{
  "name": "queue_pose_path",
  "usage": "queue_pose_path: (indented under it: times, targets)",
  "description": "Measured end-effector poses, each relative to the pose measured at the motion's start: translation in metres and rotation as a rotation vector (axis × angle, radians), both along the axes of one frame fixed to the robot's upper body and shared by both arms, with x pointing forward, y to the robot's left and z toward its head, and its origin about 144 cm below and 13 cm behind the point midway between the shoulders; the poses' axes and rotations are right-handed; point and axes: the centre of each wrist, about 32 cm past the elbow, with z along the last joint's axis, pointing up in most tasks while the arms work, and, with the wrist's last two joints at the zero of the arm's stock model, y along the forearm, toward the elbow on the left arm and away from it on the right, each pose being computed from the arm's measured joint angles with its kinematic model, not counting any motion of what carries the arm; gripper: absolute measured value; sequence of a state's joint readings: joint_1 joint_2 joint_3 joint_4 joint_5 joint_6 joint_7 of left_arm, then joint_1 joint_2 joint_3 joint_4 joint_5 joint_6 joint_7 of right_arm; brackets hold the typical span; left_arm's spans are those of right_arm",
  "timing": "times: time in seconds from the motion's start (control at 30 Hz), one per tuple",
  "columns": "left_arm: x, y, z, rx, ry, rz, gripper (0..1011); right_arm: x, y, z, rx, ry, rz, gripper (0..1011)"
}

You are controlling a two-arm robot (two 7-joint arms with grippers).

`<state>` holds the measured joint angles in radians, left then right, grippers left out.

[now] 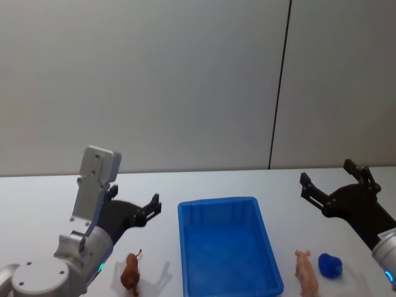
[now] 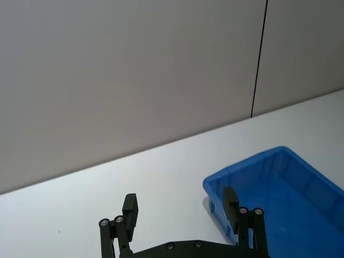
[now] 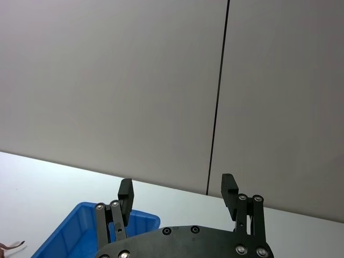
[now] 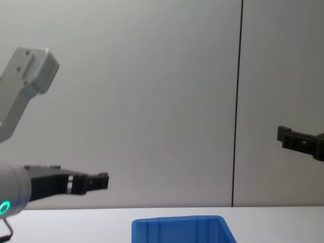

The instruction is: Pick up the two dolls from the table and place them into the box.

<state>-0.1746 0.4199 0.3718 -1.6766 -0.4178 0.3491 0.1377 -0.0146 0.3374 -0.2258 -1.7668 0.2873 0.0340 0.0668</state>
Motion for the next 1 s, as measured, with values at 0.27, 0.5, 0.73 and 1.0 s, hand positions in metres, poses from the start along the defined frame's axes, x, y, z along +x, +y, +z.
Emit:
queue_pose_path:
  times: [0.27,0.5,0.73,1.0]
  targets:
    - [-0.002,0.016,-0.011,-0.019,0.086,-0.013,999,0.0,0.0,0.0,0.0,0.0,0.0,1001]
    - [-0.006,0.026,-0.022,-0.046,0.146,-0.015,1000,0.0,0.0,0.0,0.0,0.0,0.0,1001]
    - [-0.009,0.031,-0.033,-0.086,0.194,-0.02,1000,0.0,0.0,0.0,0.0,0.0,0.0,1001]
    - [-0.013,0.033,-0.044,-0.125,0.239,-0.019,1000,0.0,0.0,0.0,0.0,0.0,0.0,1001]
